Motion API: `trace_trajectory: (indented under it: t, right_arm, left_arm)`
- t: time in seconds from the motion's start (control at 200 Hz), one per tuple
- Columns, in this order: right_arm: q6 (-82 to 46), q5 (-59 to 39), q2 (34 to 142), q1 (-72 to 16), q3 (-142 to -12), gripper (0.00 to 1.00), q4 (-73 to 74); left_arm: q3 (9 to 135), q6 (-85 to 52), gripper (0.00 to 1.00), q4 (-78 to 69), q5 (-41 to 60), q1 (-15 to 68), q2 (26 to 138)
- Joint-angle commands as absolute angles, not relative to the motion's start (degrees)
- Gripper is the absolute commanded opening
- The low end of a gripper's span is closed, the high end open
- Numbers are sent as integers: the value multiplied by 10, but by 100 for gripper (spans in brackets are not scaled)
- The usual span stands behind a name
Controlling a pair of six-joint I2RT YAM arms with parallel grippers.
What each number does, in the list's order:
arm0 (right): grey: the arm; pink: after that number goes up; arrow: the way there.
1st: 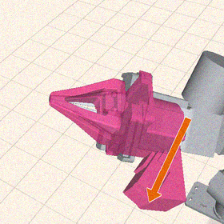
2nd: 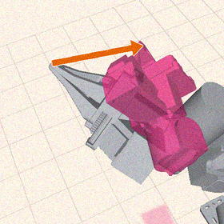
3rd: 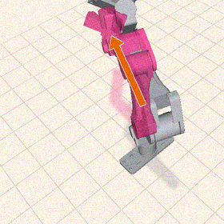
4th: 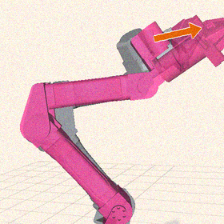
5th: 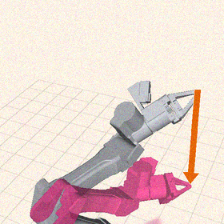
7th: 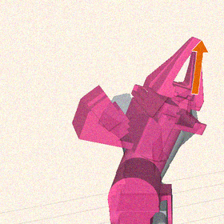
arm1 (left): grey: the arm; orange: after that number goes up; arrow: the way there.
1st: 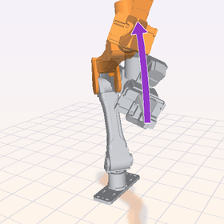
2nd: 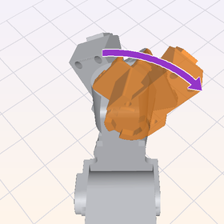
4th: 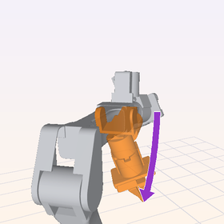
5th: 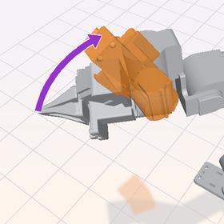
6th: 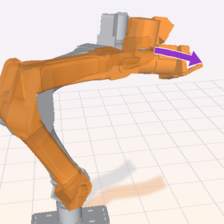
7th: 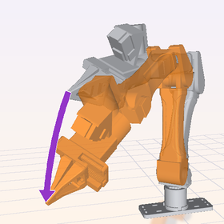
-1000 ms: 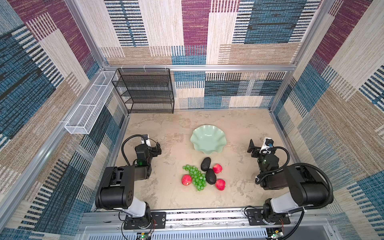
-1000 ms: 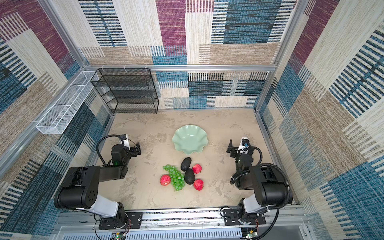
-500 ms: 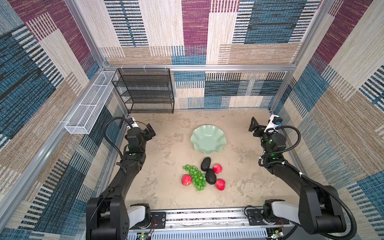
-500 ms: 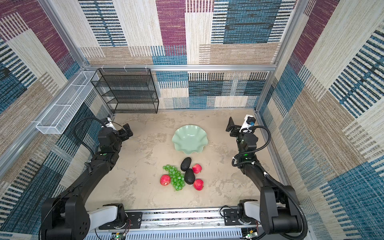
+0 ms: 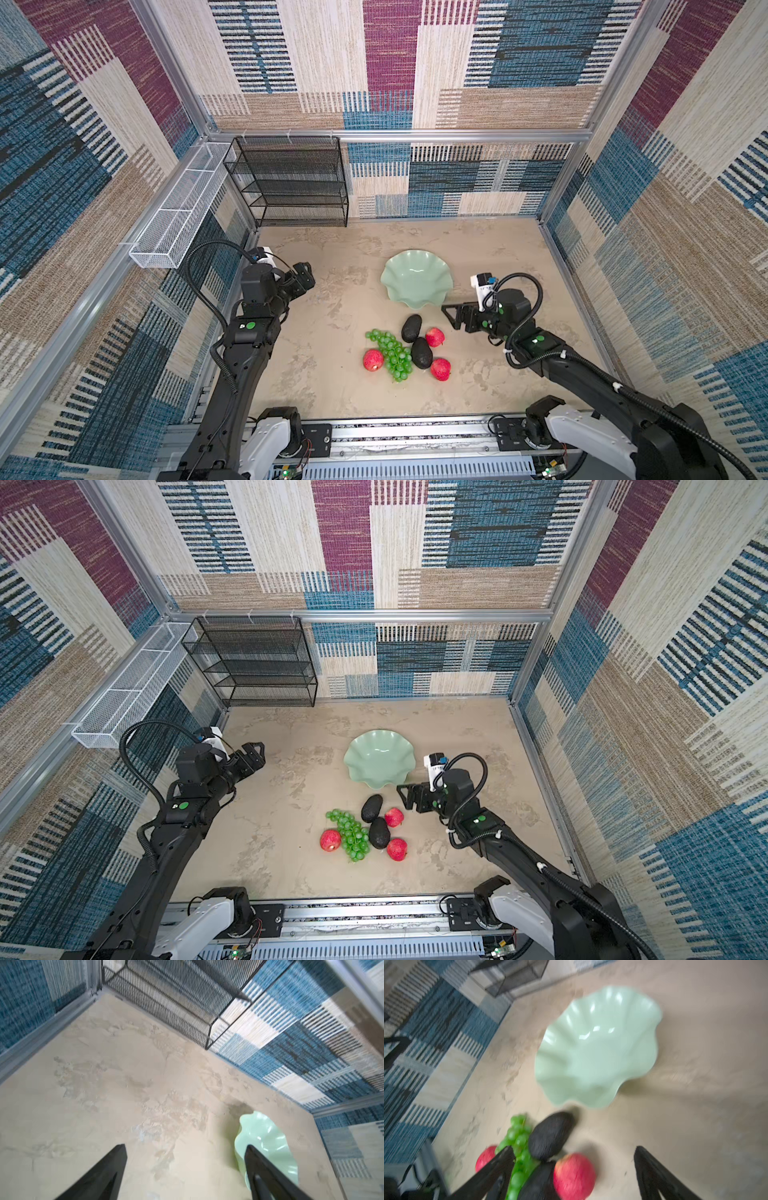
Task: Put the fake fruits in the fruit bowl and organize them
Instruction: 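Reach the right gripper to the nearest red apple and grasp it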
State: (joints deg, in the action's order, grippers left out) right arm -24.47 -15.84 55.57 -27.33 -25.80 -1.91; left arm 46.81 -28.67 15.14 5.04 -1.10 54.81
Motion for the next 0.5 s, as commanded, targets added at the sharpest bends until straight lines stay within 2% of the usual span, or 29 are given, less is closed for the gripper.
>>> trace_trajectory:
  t: [0.0,0.245,0.496]
  right_arm:
    - [-334,-116,504,-321,-224,91,-111]
    - [-384,-106,447,-375,-187,88,-181]
    - [-410,-117,497,-429,-169,84,-122]
  left_arm:
    - [468,-268,92,188,63,-11,544]
    - [476,-264,92,186,83,-12,552]
    - [463,-267,92,175,82,-12,538]
